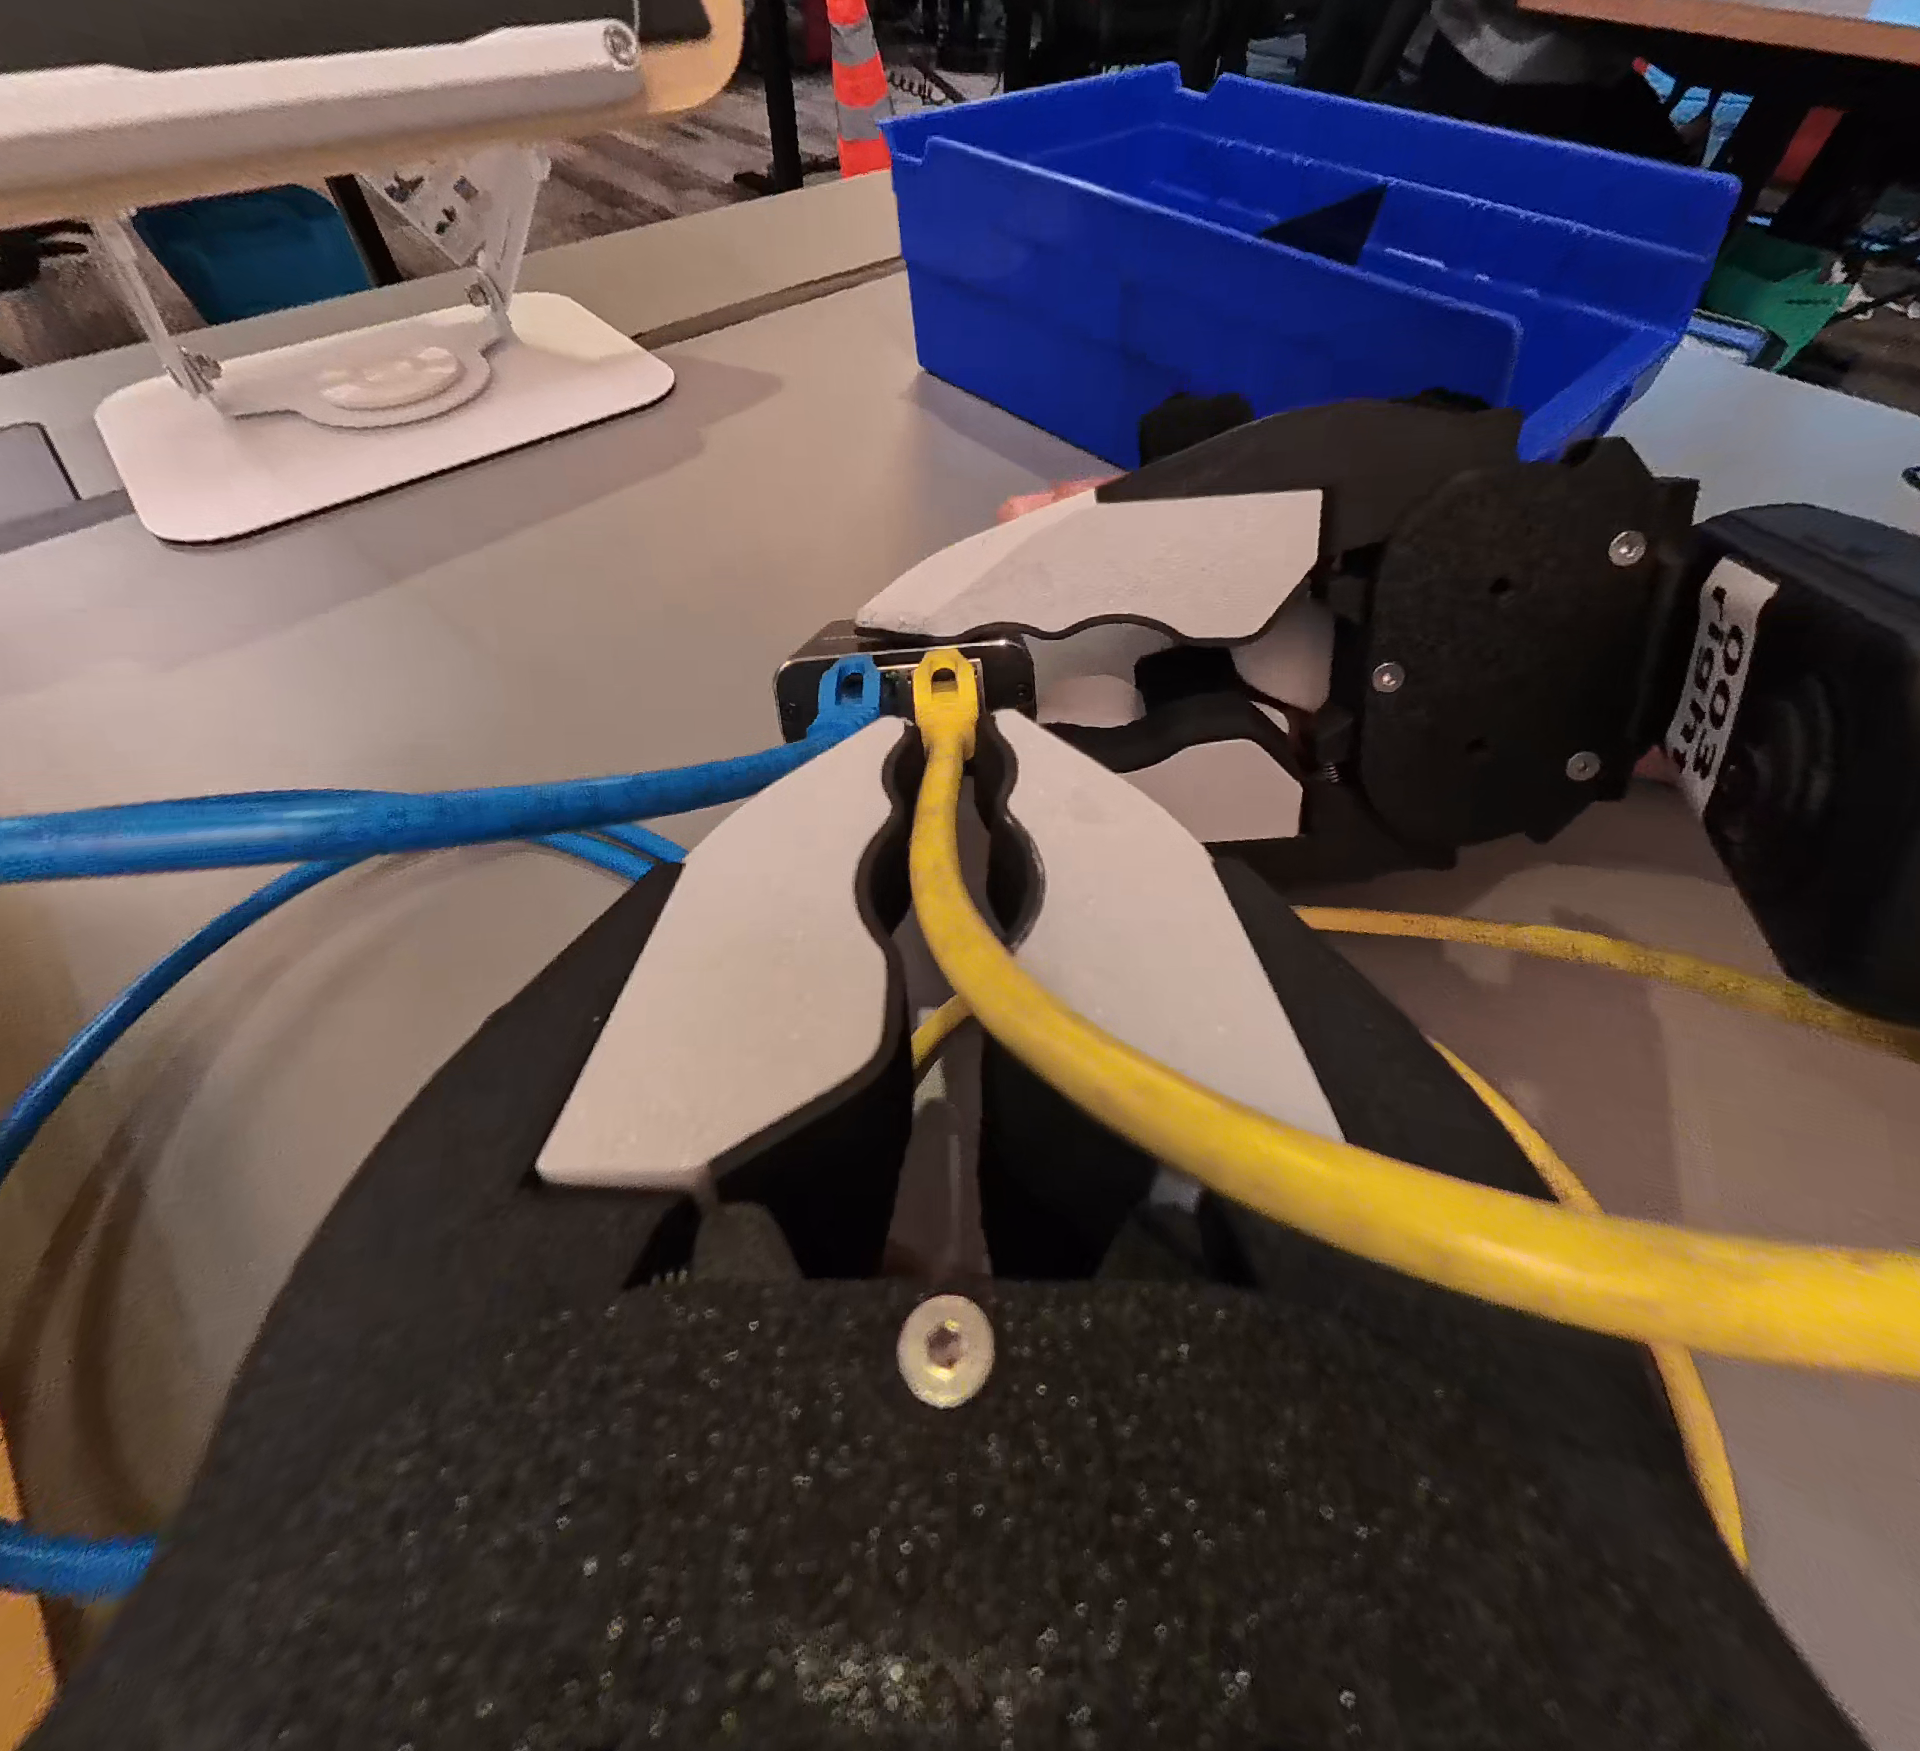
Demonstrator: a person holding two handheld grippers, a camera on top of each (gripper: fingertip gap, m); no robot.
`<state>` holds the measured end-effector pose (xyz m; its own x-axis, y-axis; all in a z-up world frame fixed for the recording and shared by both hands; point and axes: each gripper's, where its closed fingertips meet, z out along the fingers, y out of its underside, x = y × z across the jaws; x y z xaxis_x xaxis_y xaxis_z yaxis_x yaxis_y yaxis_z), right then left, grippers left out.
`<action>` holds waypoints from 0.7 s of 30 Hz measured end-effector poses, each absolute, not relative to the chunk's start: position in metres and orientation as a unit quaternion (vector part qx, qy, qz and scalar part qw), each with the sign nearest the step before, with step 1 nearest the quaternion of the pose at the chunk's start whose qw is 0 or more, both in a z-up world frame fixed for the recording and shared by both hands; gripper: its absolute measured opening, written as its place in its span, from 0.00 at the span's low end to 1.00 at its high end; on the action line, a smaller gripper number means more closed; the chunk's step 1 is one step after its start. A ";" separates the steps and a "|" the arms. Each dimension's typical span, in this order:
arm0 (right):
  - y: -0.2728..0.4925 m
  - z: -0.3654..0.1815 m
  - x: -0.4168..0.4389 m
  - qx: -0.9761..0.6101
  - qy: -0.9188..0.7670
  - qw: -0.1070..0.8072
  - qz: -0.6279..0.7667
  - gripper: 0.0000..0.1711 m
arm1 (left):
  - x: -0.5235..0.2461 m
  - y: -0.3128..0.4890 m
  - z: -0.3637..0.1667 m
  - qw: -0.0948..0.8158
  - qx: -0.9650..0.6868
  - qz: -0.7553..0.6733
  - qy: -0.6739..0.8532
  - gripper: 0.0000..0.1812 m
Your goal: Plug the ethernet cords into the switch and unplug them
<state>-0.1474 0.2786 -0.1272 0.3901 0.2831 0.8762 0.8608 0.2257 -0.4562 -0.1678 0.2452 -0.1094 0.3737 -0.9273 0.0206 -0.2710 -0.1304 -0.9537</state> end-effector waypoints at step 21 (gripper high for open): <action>0.189 0.006 -0.125 -0.520 -0.415 0.741 0.092 0.23 | -0.159 0.206 0.004 0.059 -0.378 -0.864 0.327 0.05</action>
